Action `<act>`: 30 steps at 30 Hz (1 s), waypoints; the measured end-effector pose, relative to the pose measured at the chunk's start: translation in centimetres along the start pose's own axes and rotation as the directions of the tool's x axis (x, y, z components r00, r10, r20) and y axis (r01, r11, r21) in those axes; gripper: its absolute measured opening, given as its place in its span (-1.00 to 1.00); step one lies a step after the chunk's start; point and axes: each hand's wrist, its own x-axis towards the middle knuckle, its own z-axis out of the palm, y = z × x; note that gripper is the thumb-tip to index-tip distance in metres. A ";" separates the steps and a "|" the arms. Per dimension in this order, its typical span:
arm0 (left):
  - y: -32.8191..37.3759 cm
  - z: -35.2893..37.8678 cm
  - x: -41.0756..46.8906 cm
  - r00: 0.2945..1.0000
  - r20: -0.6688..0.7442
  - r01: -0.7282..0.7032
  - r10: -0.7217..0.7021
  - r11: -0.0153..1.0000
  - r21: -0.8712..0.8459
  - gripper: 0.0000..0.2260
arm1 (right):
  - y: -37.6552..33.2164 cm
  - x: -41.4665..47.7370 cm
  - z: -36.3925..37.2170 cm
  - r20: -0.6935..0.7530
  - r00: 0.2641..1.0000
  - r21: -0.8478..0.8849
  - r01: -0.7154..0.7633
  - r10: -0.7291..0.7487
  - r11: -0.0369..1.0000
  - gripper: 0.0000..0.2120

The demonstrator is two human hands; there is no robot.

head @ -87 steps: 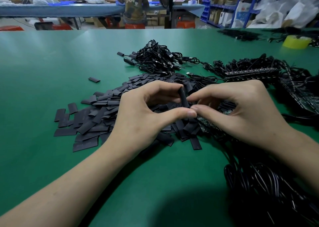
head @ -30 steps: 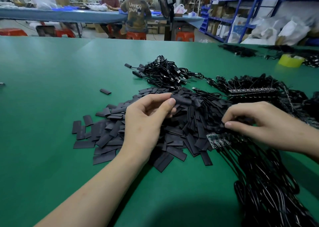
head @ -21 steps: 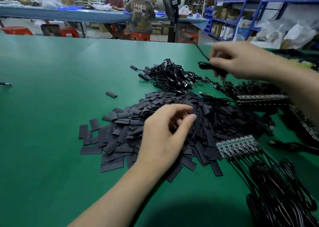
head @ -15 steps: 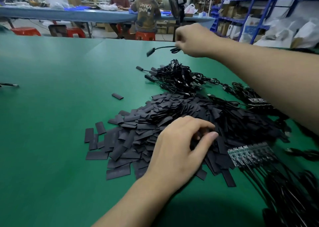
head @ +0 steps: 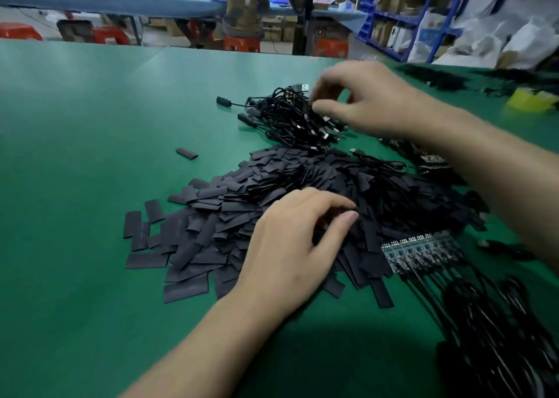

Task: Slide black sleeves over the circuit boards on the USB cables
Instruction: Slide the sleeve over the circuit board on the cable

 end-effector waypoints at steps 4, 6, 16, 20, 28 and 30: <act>0.0 0.2 0.0 1.000 0.000 0.008 -0.008 1.000 0.013 -0.83 | 0.2 -10.4 -2.1 0.279 0.960 0.031 -0.022 0.012 0.999 -0.78; 0.1 0.2 0.0 1.000 0.006 0.010 -0.010 1.000 0.021 -0.83 | 0.5 -13.8 -1.4 0.363 0.930 -0.039 -0.035 0.047 0.999 -0.66; 1.1 -0.2 -0.1 0.994 0.044 -0.107 0.102 0.984 0.144 -0.80 | 1.0 -17.0 0.4 0.279 0.956 0.073 -0.117 0.093 0.990 -0.84; 2.0 0.0 -0.2 0.993 0.111 0.037 -0.027 0.995 -0.088 -0.86 | -0.1 -16.2 0.3 0.192 0.973 0.395 -0.195 0.127 0.898 -0.91; 2.0 0.0 -0.1 0.932 0.233 0.354 -0.277 0.835 -0.421 -0.94 | -0.5 -16.5 2.4 0.147 0.975 0.597 -0.224 0.169 0.770 -0.84; 2.0 0.1 -0.2 0.929 0.244 0.360 -0.278 0.830 -0.427 -0.92 | -0.5 -16.5 2.6 0.153 0.976 0.623 -0.217 0.154 0.752 -0.91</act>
